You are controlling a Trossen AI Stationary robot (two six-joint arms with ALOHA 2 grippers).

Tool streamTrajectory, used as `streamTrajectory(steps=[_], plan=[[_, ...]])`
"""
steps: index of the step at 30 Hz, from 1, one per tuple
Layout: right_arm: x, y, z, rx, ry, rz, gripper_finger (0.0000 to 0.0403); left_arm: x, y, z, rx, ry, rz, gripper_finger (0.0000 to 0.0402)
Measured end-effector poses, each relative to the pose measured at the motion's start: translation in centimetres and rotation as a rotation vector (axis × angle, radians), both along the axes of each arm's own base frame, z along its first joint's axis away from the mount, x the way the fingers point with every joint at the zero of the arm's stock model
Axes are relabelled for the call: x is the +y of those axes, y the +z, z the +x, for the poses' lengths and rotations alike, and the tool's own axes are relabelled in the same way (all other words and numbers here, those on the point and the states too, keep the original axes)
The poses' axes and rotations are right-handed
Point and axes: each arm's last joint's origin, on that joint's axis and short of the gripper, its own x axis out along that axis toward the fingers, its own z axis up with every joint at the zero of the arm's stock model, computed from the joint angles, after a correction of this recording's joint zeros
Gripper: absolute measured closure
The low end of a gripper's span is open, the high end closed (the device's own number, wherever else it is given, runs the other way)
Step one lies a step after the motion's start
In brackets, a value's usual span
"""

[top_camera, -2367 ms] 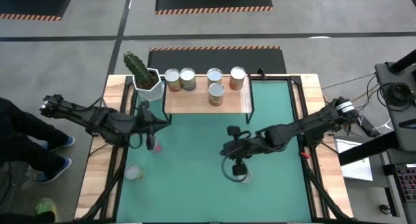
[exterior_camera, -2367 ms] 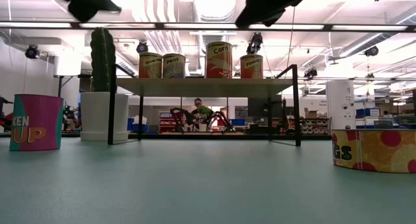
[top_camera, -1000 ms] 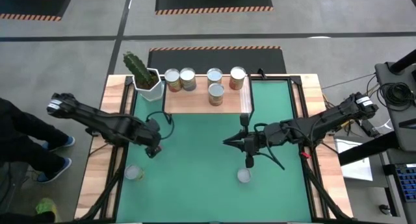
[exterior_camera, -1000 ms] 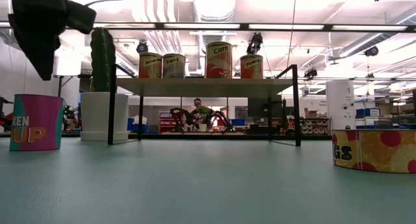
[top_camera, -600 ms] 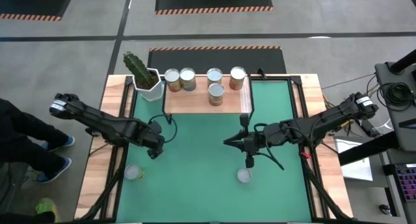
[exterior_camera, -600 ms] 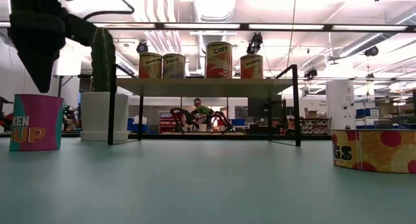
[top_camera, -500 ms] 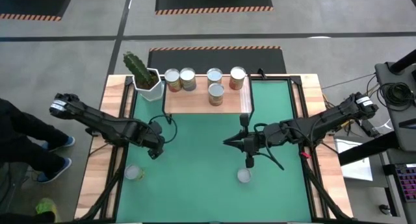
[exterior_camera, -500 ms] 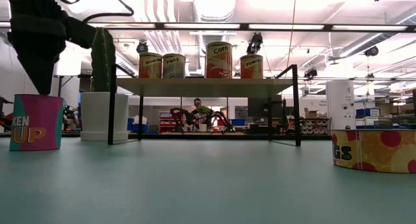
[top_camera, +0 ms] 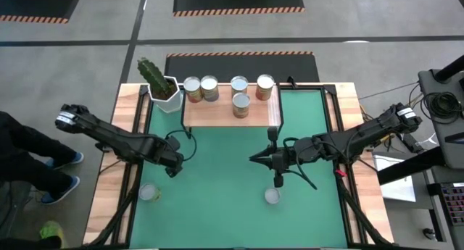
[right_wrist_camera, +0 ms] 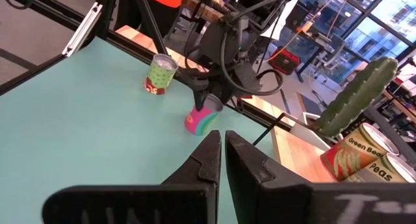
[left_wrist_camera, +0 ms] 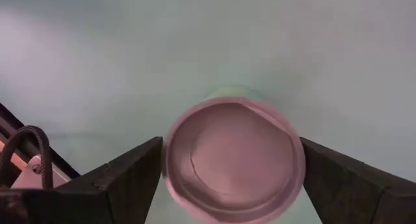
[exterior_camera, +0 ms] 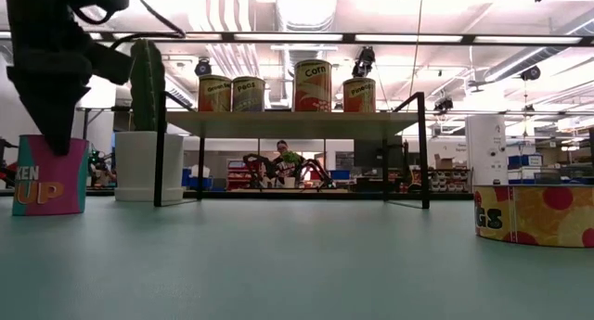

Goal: Pick and place cans onto a shelf
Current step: Put the canned chicken soup on the shelf

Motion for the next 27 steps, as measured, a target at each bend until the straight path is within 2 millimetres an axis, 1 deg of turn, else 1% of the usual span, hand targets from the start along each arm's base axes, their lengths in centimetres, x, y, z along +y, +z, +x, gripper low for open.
streamTrajectory(steps=[7, 15, 21, 24, 27], plan=[[0.0, 0.0, 0.0, 0.0, 0.0, 0.0, 0.039, 0.0, -0.4, 0.0, -0.005, -0.01, -0.001, 0.0087], [0.0, 0.0, 0.0, 0.0, 0.0, -0.001, 0.039, 0.0, -0.4, 0.0, -0.006, -0.012, -0.002, 0.0126], [0.0, 0.0, 0.0, 0.001, 0.0, -0.001, 0.039, 0.0, -0.3, 0.0, -0.003, -0.014, -0.01, 0.0122], [0.0, 0.0, 0.0, 0.002, -0.002, 0.004, 0.039, -0.2, 0.4, 0.3, -0.009, -0.019, -0.042, 0.0122], [0.0, 0.0, 0.0, 0.002, -0.002, 0.003, 0.039, -0.4, 2.0, 0.9, -0.057, -0.031, -0.056, 0.0122]])
